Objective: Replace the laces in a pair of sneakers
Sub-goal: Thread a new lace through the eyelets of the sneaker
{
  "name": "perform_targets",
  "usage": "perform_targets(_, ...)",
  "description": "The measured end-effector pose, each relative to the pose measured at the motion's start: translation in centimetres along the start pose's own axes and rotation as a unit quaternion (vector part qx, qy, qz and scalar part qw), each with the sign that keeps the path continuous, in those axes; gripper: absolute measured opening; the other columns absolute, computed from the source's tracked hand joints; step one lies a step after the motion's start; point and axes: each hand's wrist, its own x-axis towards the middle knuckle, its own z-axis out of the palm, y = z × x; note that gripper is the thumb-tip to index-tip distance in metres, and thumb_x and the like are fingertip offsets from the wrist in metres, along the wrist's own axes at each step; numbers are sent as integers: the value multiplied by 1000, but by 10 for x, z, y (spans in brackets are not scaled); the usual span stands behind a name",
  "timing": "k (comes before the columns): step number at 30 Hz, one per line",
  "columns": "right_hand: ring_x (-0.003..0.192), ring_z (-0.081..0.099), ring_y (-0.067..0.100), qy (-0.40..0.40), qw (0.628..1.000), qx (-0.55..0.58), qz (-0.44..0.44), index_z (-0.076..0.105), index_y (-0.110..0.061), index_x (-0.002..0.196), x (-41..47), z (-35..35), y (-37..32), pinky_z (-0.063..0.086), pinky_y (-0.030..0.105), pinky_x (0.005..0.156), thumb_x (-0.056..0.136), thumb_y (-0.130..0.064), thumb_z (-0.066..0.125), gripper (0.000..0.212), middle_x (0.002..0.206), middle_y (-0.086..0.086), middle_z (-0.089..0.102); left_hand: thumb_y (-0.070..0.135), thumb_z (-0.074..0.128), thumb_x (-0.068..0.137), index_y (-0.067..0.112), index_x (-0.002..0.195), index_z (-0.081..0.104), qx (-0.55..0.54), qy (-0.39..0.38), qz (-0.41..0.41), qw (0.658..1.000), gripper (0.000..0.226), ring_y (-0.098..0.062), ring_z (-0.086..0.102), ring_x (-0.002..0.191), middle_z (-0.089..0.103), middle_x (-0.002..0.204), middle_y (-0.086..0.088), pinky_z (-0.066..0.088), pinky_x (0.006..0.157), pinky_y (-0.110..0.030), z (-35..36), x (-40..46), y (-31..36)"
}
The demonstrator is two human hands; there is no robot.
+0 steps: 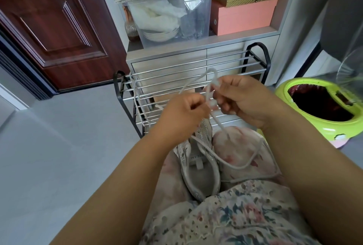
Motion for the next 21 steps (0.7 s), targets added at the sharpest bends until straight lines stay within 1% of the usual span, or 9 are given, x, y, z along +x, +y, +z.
perform_targets(2, 47, 37, 8, -33, 996, -87, 12, 67, -6, 91, -4, -1, 4, 32, 19, 47, 70, -38, 64, 38, 52, -7, 48, 22, 58, 94, 1, 82, 67, -70, 46, -17, 996, 25, -13, 38, 47, 52, 64, -13, 34, 49, -25, -7, 4, 1)
perform_targets(5, 47, 38, 5, -83, 981, -172, 27, 68, -4, 91, -6, 1, 10, 34, 16, 46, 74, -26, 72, 28, 56, -6, 48, 26, 57, 95, 12, 87, 72, -101, 83, -14, 991, 21, -10, 39, 46, 57, 58, 6, 34, 50, -25, -15, 8, 3)
perform_targets(7, 46, 40, 5, -76, 982, -169, 27, 67, 1, 88, -4, 3, 14, 36, 16, 46, 79, -17, 72, 21, 57, -3, 50, 27, 57, 95, 15, 88, 72, -97, 89, -12, 991, 21, -8, 39, 46, 56, 54, 9, 35, 50, -25, -16, 8, 3)
perform_targets(10, 49, 47, 7, -69, 982, -175, 27, 64, 4, 86, -1, 4, 18, 39, 18, 47, 81, -13, 71, 19, 58, 1, 54, 28, 58, 94, 14, 89, 73, -90, 90, -12, 992, 21, -9, 39, 46, 57, 56, 8, 34, 47, -22, -15, 8, 1)
perform_targets(13, 54, 52, 14, -47, 985, -162, 27, 63, 2, 81, 1, 7, 24, 44, 21, 48, 82, -10, 69, 13, 61, 7, 58, 26, 59, 94, 18, 88, 70, -91, 104, -39, 990, 15, -4, 43, 43, 62, 61, 7, 36, 45, -17, -15, 6, -4)
perform_targets(14, 54, 53, 16, -31, 988, -151, 29, 64, -1, 79, 1, 7, 27, 46, 22, 49, 81, -8, 69, 10, 60, 7, 60, 27, 59, 93, 20, 85, 69, -69, 116, -53, 989, 15, -2, 43, 42, 61, 61, 7, 37, 45, -17, -14, 4, -7)
perform_targets(16, 54, 57, 16, -5, 991, -133, 27, 65, -3, 78, 3, 6, 32, 50, 24, 50, 79, -2, 70, 6, 58, 6, 62, 32, 61, 91, 19, 77, 68, 34, 130, -75, 988, 21, 0, 40, 39, 56, 55, 8, 38, 46, -18, -10, -3, -15)
perform_targets(18, 53, 60, 13, 11, 991, -128, 24, 65, 1, 81, 3, 5, 37, 51, 23, 51, 77, 2, 72, 8, 56, 5, 63, 38, 61, 89, 14, 72, 67, 139, 112, -99, 979, 30, -2, 40, 37, 50, 47, 8, 38, 47, -21, -4, -12, -25)
perform_targets(21, 50, 61, 11, 21, 990, -137, 26, 65, 10, 85, 4, 8, 41, 54, 21, 52, 75, 5, 73, 14, 55, 5, 63, 41, 60, 88, 10, 71, 67, 221, 78, -126, 964, 36, -14, 54, 51, 59, 54, -2, 44, 54, -28, 4, -20, -34)
